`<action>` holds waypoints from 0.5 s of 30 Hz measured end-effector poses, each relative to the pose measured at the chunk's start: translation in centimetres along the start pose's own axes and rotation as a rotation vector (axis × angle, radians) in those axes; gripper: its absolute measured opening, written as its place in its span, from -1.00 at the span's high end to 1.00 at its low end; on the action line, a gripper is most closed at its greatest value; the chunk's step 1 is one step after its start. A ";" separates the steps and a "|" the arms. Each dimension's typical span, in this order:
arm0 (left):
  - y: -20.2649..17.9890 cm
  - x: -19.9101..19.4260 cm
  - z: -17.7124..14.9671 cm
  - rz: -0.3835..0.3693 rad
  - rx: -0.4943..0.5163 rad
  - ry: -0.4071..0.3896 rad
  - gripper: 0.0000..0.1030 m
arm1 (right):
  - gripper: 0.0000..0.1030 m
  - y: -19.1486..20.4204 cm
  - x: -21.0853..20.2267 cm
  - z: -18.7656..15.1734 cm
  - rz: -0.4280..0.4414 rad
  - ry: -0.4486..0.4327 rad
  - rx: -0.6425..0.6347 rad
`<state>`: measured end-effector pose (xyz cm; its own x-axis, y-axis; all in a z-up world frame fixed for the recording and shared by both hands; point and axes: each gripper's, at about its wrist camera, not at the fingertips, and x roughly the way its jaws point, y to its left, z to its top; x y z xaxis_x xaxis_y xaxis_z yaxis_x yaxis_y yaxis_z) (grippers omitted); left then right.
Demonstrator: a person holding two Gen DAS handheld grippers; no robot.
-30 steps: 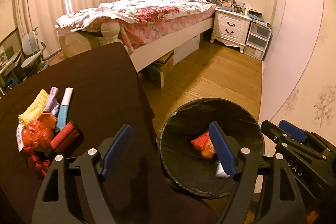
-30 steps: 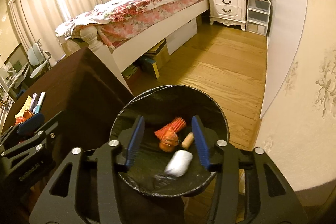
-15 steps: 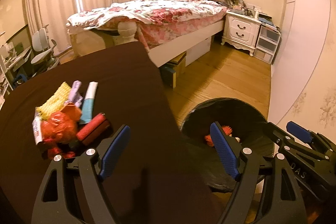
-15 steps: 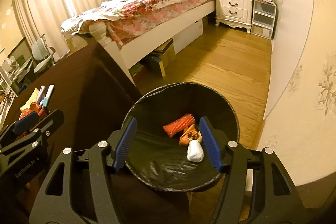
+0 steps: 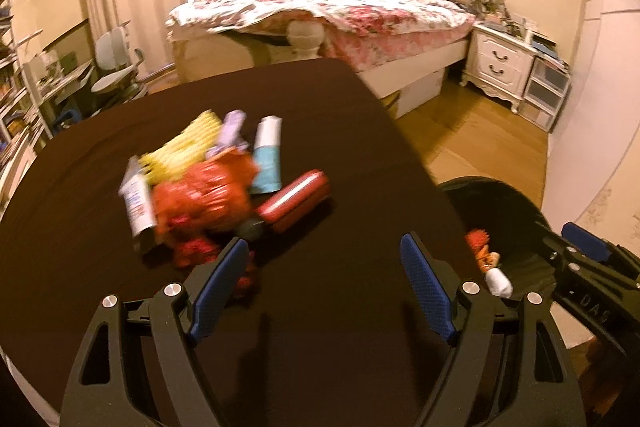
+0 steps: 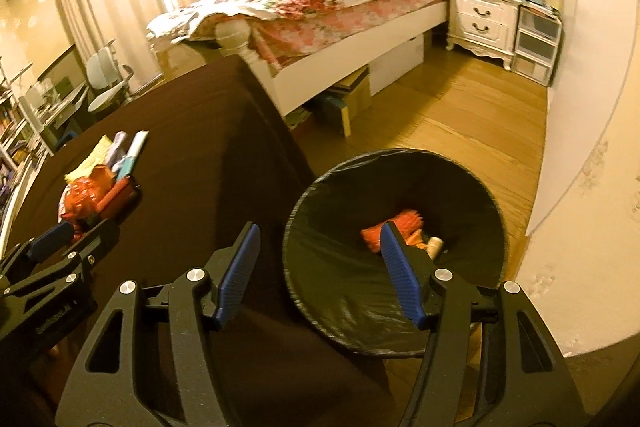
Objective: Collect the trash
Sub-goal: 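Move both tools back toward the remaining trash on the table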
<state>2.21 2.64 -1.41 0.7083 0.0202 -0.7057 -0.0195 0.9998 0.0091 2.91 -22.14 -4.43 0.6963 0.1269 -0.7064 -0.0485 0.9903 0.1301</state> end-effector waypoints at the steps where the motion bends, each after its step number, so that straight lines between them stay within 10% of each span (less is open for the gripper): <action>1: 0.7 0.0 -0.1 0.009 -0.012 0.004 -0.52 | -0.18 0.5 0.0 0.0 0.006 0.002 -0.009; 13: 6.0 1.3 -0.4 0.017 -0.136 0.068 -0.50 | -0.19 5.4 0.6 -0.4 0.071 0.032 -0.100; 15: 6.0 1.5 -0.4 0.018 -0.122 0.072 -0.23 | -0.19 5.9 0.7 -0.5 0.077 0.037 -0.112</action>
<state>2.86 8.67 -2.67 0.6545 0.0330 -0.7553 -0.1201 0.9909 -0.0608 2.73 -16.16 -4.52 0.6609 0.2026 -0.7226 -0.1820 0.9774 0.1076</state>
